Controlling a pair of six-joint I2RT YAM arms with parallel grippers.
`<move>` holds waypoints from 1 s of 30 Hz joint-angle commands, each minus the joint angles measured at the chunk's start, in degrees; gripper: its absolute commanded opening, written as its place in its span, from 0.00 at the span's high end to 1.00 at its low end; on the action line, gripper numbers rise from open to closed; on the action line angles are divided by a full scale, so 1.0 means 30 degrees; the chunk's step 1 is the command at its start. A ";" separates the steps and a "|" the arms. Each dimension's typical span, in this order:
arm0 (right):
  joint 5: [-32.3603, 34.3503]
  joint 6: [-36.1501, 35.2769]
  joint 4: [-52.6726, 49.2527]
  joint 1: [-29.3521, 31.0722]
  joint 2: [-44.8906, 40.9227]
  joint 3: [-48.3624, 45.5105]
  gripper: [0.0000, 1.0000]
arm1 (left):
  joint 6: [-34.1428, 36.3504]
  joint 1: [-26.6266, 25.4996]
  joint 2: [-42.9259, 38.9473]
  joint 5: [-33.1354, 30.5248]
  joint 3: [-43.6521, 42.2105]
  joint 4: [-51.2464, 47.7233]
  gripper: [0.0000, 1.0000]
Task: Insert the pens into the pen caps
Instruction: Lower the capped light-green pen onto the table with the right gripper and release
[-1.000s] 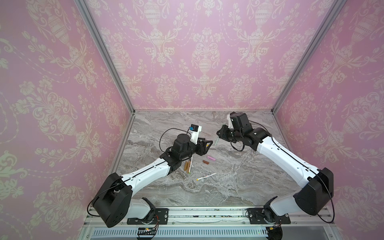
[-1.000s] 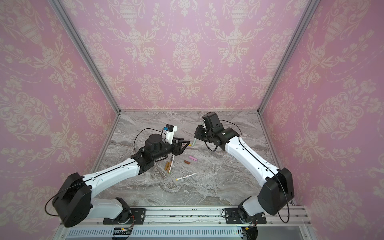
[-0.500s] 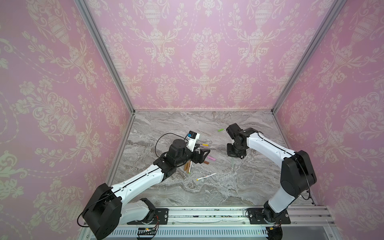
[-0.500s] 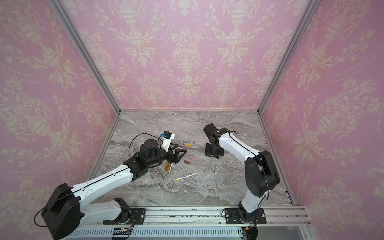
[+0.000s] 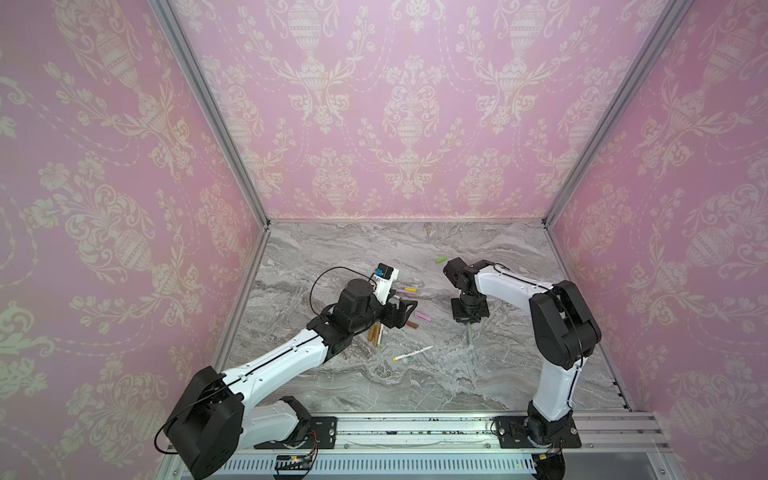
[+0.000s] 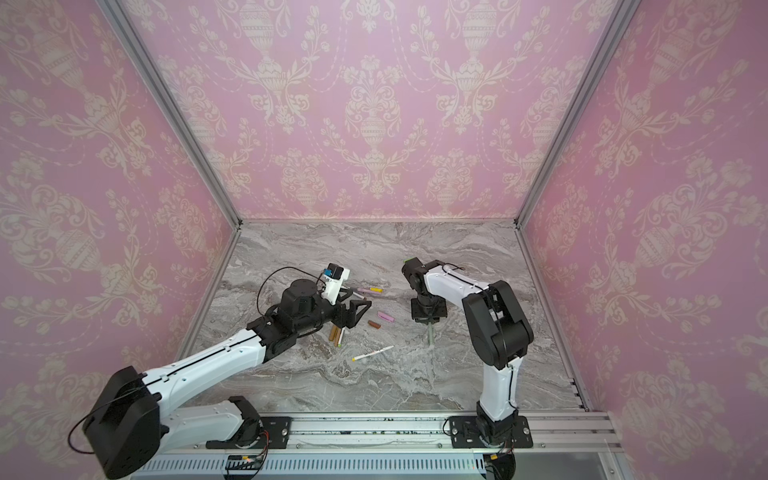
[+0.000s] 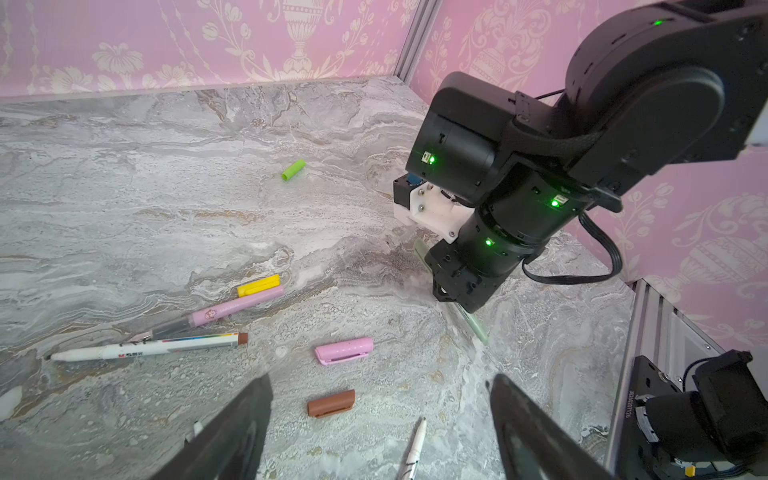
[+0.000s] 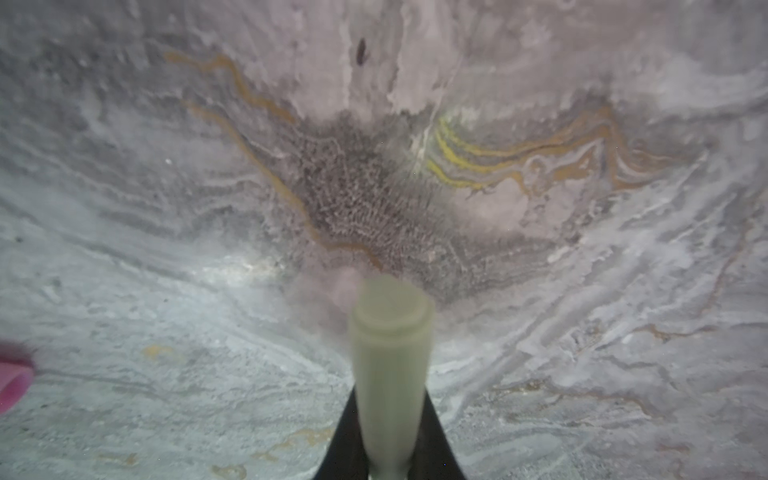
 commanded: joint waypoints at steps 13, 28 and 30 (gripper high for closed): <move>0.0426 0.0095 0.1081 -0.0352 0.1038 0.0888 0.69 | 0.0544 0.0132 -0.0971 -0.1102 0.0071 -0.1237 0.14; -0.0603 0.2059 0.6643 0.0267 -0.9082 -0.0711 0.51 | -0.3148 0.1592 -0.4286 -0.4132 0.0370 -0.4911 0.01; -0.0144 0.2803 0.6494 0.0434 -0.9988 -0.0528 0.52 | -0.4735 0.2499 -0.4582 -0.4064 0.1564 -0.7028 0.01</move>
